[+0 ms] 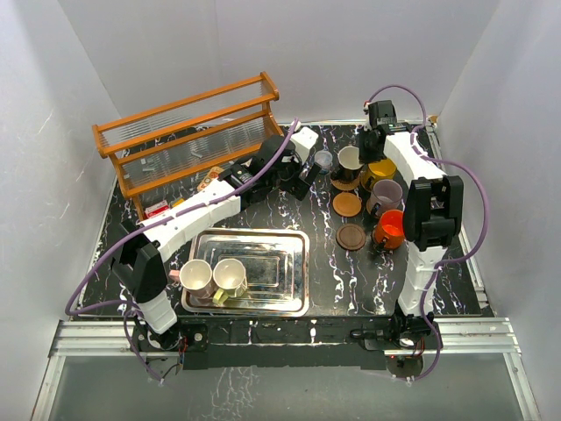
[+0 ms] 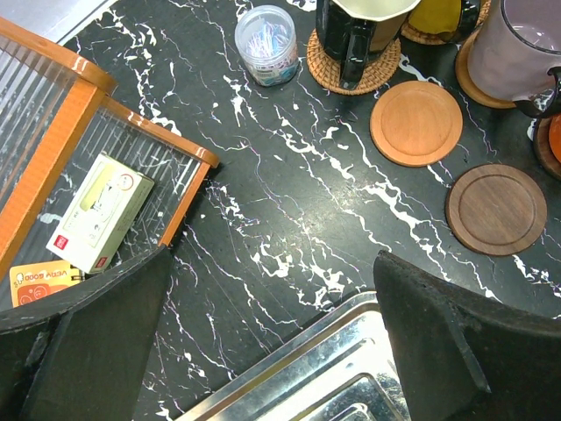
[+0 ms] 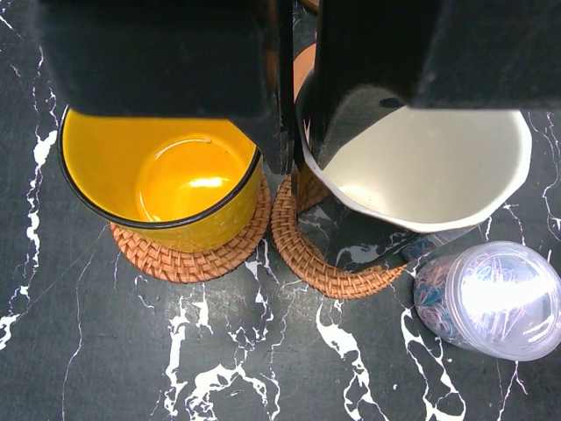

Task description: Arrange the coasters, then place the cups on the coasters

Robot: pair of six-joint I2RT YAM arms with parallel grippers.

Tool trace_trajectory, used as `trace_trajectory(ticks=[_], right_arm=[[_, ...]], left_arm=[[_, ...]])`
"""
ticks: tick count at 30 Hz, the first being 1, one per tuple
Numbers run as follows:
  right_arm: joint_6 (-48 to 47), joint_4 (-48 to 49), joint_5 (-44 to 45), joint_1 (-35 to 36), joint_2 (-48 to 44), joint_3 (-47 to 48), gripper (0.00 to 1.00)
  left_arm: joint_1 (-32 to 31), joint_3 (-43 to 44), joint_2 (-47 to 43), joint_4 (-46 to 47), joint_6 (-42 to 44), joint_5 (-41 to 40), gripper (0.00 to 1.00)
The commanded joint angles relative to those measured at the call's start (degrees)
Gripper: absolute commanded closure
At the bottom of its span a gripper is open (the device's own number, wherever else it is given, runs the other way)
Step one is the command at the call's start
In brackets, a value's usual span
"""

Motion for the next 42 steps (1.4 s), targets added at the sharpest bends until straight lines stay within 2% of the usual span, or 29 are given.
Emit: trace_trajectory(ticks=[1,26,42], right_arm=[[-0.15,2.9,-1.47,-0.25,-0.43,4.1,1.0],[-1.73,0.33,-1.8,-0.24,-2.33,6.57,1.0],[-2.84,-0.9,-1.82,-0.19,-0.05,7.05,1.0]], left_arm=[[0.32,-0.53,-3.11,0.17,0.47,0.5,0.01],[0.32,-0.49,-2.74,0.04,0.6,1.12,0.01],[0.27,-0.88,-3.08,0.05,0.7,1.14,0.01]])
